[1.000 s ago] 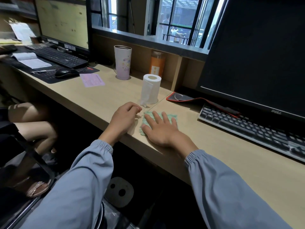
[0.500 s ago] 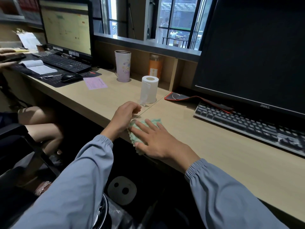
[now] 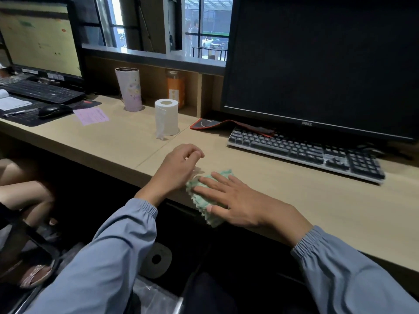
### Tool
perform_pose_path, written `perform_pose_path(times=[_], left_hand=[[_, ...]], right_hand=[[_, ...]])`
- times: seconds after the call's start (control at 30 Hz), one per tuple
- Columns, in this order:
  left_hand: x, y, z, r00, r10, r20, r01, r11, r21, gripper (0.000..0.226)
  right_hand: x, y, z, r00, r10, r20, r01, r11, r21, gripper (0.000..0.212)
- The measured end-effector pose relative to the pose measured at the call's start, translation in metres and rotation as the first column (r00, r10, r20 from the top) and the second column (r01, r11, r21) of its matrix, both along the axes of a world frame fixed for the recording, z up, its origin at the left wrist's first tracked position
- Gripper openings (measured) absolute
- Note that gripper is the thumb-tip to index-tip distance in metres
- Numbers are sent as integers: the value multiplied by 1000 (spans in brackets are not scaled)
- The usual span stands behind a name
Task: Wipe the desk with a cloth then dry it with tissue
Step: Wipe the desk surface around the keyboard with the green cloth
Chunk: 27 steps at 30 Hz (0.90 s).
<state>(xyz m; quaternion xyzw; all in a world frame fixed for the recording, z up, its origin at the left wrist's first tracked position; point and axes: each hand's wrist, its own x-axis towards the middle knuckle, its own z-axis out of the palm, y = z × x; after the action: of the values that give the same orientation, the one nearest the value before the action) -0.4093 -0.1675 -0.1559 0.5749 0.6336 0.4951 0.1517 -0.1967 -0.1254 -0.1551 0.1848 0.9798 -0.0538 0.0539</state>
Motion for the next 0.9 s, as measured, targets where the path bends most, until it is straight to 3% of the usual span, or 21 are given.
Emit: perform_pose_path(times=[0.13, 0.27, 0.4, 0.9], left_hand=[[50, 9, 2, 966, -121, -228, 119, 993, -23, 20], [96, 21, 2, 908, -207, -365, 187, 978, -89, 21], [144, 27, 7, 873, -276, -401, 235, 960, -149, 35], [305, 50, 16, 670, -507, -542, 398, 862, -314, 28]], right_hand=[[57, -3, 2, 993, -120, 14, 121, 993, -17, 56], [113, -8, 3, 970, -242, 21, 243, 968, -55, 55], [164, -13, 7, 939, -342, 39, 344, 936, -77, 55], [358, -35, 15, 752, -658, 41, 657, 742, -133, 52]])
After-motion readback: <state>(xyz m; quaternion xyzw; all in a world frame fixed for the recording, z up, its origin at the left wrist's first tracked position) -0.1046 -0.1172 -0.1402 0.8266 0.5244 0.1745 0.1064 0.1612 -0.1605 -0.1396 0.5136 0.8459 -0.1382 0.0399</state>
